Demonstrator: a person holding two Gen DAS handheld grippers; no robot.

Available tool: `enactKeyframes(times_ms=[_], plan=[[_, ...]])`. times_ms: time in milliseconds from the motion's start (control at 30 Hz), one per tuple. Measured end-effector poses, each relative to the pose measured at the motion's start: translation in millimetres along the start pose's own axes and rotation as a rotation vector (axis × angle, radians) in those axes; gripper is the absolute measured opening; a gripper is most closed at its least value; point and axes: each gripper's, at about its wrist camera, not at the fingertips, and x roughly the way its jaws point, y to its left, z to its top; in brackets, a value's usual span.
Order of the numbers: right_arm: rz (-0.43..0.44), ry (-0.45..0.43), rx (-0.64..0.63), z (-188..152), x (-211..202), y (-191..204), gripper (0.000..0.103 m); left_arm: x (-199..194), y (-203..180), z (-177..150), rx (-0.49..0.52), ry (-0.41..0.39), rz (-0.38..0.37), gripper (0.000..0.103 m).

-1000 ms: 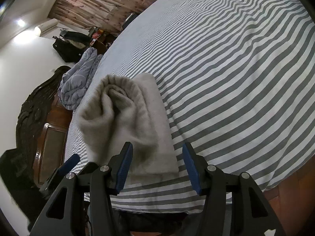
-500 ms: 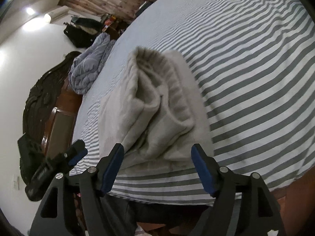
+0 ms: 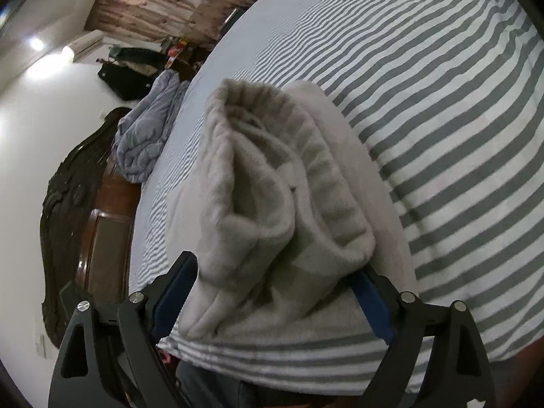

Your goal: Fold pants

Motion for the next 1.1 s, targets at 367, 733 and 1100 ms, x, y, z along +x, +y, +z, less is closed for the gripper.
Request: enactKeyframes(times_ms=[367, 733, 1100], plan=[[-0.076, -0.04, -0.14, 6, -6, 33, 0.055, 6, 10, -5, -0.014, 0.009, 0.023, 0.096], [-0.099, -0.069, -0.196, 0, -15, 56, 0.046, -6, 6, -6, 0.029, 0.02, 0.077, 0.096], [-0.162, -0.104, -0.258, -8, -30, 59, 0.044, -7, -8, -3, 0.108, 0.015, 0.109, 0.096]])
